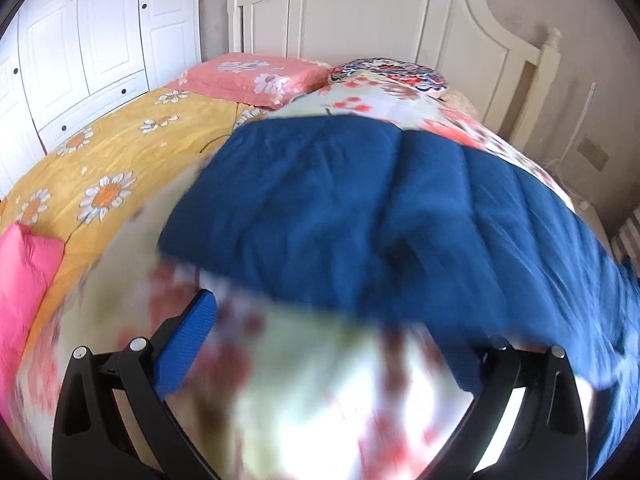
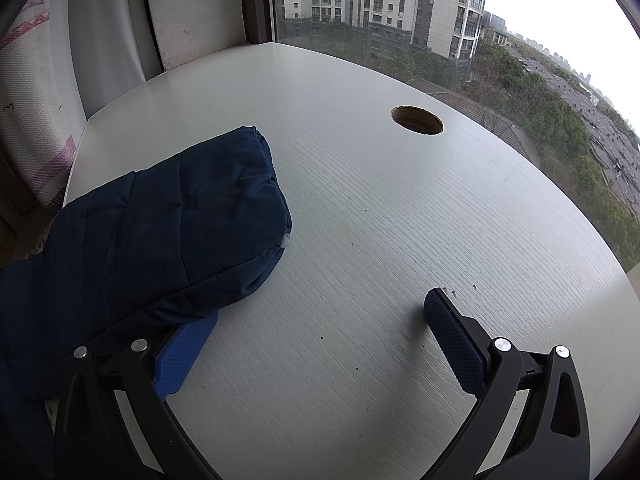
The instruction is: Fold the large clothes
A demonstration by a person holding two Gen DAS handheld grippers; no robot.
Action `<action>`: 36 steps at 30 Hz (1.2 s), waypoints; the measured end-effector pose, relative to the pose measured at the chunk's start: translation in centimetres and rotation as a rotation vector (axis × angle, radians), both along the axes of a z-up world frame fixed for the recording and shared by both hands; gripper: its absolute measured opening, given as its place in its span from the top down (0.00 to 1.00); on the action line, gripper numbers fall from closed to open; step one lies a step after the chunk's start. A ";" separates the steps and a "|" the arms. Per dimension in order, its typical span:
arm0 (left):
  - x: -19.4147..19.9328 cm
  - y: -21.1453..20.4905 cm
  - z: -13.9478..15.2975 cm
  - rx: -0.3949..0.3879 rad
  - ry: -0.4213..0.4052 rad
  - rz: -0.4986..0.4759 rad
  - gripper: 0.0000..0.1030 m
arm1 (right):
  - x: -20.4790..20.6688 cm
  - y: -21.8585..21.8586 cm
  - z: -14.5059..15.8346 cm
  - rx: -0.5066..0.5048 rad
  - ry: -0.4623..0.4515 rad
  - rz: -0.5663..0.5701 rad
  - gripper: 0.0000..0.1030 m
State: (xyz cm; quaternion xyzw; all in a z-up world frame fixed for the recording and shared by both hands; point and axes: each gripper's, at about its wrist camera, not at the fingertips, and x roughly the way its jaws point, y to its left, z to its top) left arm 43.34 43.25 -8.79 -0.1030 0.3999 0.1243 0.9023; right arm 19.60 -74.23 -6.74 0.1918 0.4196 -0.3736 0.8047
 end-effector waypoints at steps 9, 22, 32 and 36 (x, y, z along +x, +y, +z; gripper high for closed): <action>-17.0 -9.4 5.2 0.151 -0.215 -0.043 0.02 | -7.9 14.5 3.9 -0.218 -0.001 0.001 0.04; -33.9 -33.0 11.3 0.066 -0.250 -0.412 0.02 | -16.8 49.1 3.8 -0.185 -0.379 0.618 0.04; -41.9 -39.7 8.8 0.279 -0.409 -0.467 0.02 | -16.9 54.0 2.9 -0.204 -0.352 0.750 0.04; -42.0 -39.4 9.1 0.246 -0.382 -0.464 0.02 | -17.1 54.2 3.2 -0.215 -0.370 0.748 0.04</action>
